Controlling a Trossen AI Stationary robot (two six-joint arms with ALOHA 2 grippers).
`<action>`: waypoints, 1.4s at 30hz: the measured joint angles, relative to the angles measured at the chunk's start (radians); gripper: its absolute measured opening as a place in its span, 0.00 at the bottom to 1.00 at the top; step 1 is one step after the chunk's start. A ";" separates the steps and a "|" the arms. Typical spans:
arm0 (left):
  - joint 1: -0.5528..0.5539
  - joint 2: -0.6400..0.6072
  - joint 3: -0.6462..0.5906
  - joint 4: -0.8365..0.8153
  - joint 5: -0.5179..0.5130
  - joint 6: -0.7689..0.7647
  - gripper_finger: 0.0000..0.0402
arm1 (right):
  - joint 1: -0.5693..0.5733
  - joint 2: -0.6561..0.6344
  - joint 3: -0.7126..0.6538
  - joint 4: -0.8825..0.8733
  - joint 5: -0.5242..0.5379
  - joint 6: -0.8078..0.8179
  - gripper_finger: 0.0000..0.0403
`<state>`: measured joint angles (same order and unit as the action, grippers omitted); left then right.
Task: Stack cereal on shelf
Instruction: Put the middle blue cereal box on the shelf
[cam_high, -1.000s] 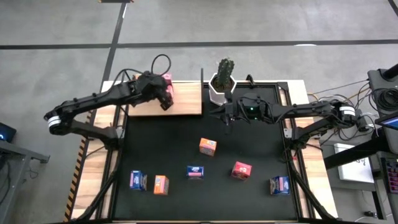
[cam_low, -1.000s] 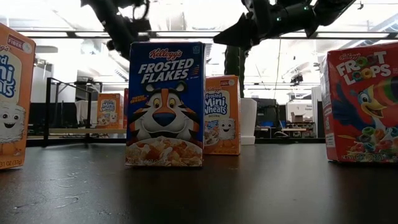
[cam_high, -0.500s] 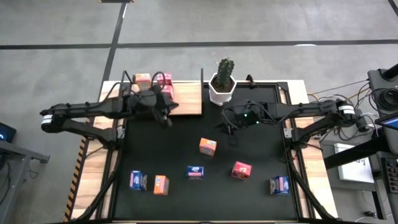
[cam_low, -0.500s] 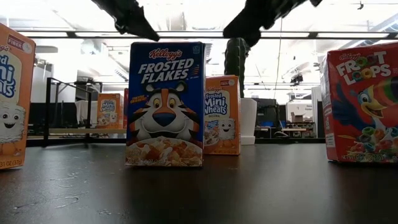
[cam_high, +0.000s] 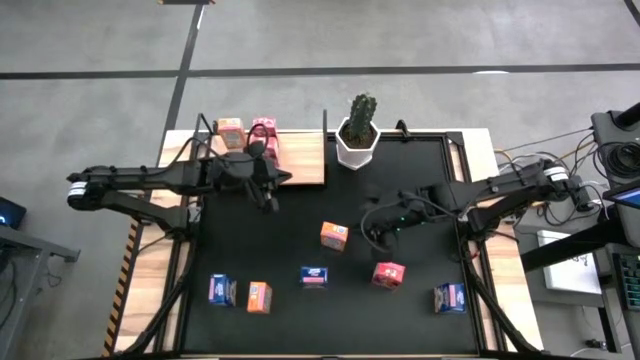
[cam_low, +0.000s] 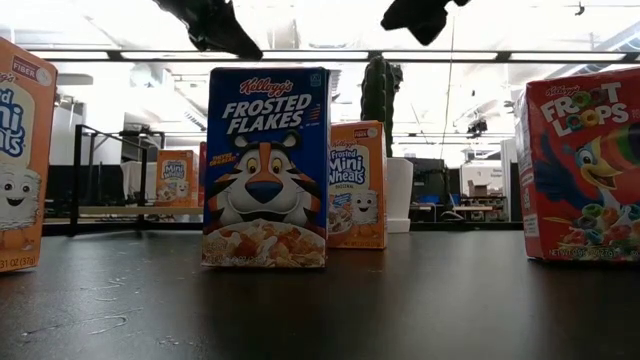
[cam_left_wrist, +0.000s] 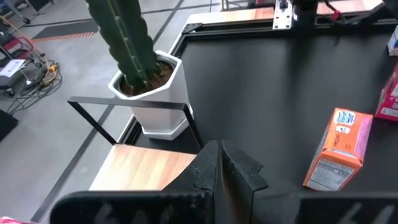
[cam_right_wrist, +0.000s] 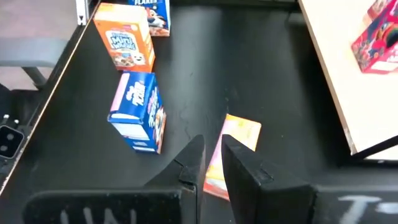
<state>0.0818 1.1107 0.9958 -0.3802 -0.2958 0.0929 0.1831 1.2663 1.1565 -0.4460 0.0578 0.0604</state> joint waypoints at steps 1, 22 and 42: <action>0.000 0.000 0.000 0.005 0.000 0.000 0.00 | 0.009 0.000 -0.001 0.011 0.012 0.000 0.11; 0.000 0.000 0.000 0.057 0.000 0.021 0.00 | 0.048 0.278 0.034 0.277 0.010 -0.124 0.11; 0.000 0.000 0.000 0.066 0.000 0.034 0.00 | 0.102 0.423 0.142 0.262 -0.060 -0.045 0.20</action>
<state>0.0818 1.1107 0.9958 -0.3138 -0.2962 0.1268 0.2846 1.6894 1.2987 -0.1839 -0.0021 0.0158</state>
